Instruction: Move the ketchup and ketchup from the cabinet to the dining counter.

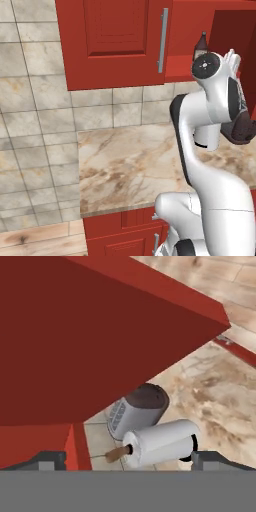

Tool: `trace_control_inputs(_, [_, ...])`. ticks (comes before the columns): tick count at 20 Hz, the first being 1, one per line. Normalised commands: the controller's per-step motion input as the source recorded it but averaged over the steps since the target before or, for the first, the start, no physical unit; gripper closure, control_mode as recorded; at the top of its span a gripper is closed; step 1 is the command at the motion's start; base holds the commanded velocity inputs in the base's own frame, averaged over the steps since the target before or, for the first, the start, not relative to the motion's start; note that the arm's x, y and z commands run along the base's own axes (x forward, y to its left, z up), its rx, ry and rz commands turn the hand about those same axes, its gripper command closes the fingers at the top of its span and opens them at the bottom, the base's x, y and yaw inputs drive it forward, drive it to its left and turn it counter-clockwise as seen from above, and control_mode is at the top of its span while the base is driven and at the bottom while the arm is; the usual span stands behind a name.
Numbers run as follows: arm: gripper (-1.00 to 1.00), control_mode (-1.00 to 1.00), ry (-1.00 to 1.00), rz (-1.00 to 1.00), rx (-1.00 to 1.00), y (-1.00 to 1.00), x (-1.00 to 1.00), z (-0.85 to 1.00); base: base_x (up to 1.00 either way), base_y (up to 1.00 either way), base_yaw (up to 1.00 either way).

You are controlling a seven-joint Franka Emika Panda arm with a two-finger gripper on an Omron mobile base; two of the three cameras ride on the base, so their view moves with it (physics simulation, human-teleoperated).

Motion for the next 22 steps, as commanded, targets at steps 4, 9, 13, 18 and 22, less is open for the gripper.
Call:
trace_control_inputs(4, [-1.0,-1.0,-0.02,-0.35,0.06,-0.37,0.08,-0.08,0.0,0.0,0.0])
trace_control_inputs(9, [-1.0,-1.0,-0.11,-0.34,0.01,-0.22,0.08,-0.13,0.0,0.0,0.0])
trace_control_inputs(13, [-1.0,-1.0,-0.18,-0.3,0.0,-0.19,0.02,-0.14,0.0,0.0,0.0])
trace_control_inputs(18, [-1.0,-1.0,-0.24,-0.28,0.0,-0.22,-0.19,-0.25,0.0,0.0,0.0])
trace_control_inputs(22, [-1.0,-1.0,-0.16,-0.29,0.0,-0.37,-0.03,-0.27,0.0,0.0,0.0])
